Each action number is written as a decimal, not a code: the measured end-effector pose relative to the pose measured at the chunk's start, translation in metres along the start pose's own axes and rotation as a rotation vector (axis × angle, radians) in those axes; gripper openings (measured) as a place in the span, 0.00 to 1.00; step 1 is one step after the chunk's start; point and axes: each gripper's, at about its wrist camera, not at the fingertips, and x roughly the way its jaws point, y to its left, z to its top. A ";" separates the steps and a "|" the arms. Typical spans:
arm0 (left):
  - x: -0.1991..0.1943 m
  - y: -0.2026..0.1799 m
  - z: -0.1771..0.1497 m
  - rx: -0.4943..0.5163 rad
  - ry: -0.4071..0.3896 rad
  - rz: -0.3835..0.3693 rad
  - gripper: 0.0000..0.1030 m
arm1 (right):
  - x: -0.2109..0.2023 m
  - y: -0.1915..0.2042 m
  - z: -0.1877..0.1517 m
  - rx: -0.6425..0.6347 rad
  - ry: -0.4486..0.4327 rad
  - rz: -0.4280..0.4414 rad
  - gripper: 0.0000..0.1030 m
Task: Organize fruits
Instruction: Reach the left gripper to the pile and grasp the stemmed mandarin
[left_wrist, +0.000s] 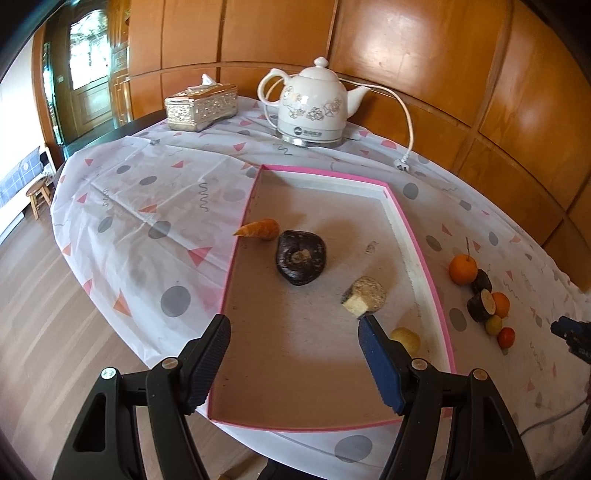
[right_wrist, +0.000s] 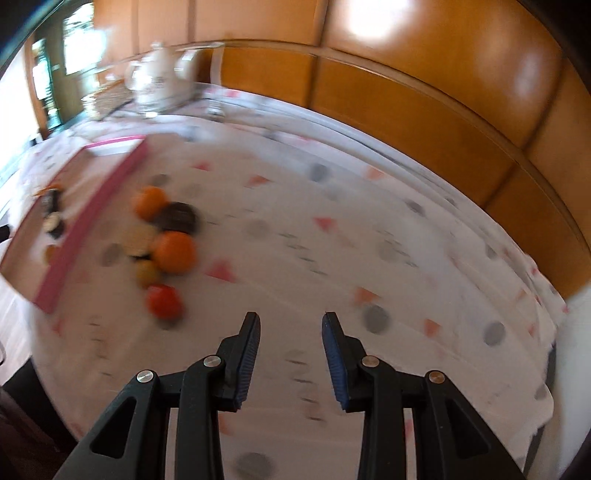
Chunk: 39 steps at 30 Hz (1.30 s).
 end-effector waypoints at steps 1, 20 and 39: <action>0.000 -0.004 0.000 0.011 0.002 -0.004 0.70 | 0.004 -0.008 -0.002 0.023 0.010 -0.016 0.34; 0.022 -0.114 0.019 0.252 0.110 -0.224 0.53 | 0.025 -0.088 -0.015 0.371 0.113 -0.095 0.34; 0.112 -0.187 0.068 0.132 0.250 -0.307 0.51 | 0.019 -0.109 -0.018 0.478 0.120 -0.134 0.34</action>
